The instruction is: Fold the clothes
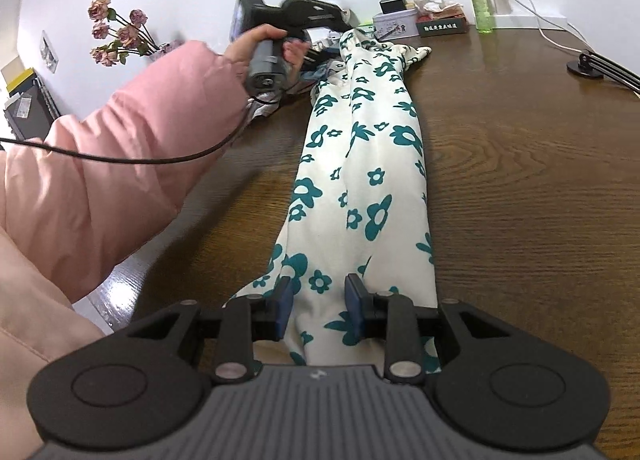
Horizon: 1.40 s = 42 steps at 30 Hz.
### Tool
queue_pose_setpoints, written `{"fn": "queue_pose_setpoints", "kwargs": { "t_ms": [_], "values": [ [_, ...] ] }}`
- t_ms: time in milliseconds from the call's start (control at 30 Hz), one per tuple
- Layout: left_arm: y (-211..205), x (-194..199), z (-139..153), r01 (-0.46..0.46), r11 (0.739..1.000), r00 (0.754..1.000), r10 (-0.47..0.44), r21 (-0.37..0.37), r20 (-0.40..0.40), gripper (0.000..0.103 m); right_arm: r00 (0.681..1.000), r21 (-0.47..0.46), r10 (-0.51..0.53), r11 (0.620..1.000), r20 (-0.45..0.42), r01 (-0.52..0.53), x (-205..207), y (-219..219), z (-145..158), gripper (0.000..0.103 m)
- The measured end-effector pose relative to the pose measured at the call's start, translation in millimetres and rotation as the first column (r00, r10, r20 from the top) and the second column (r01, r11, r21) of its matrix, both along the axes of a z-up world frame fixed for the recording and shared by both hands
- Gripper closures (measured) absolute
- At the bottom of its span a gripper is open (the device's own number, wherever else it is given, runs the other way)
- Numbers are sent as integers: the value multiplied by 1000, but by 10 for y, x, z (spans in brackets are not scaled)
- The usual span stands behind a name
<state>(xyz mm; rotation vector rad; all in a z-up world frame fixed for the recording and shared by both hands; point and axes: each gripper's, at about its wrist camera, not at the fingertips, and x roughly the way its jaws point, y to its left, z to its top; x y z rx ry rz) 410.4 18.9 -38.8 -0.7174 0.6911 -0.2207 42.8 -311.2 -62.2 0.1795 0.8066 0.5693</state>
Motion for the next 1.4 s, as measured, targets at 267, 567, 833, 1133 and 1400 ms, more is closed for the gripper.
{"fn": "queue_pose_setpoints", "kwargs": {
  "t_ms": [267,567,833,1133,1400],
  "values": [
    [-298,-296,248,193,970,981,-189,151,-39,46,1000,-8,-22,1000,-7,22,8,32,2,74],
    [-397,-253,-75,141,943,990,-128,300,-64,98,1000,-26,-31,999,3,31,-29,42,23,74],
    [-338,-264,-159,125,967,992,-117,222,-47,80,999,-23,-31,999,7,32,-48,39,30,74],
    [-196,-720,192,138,930,985,-93,341,-144,50,1000,-19,-27,999,16,27,-58,35,34,74],
    [-191,-716,-64,150,972,976,-117,180,-182,99,999,-28,-24,999,30,25,-74,54,38,74]
  ]
}}
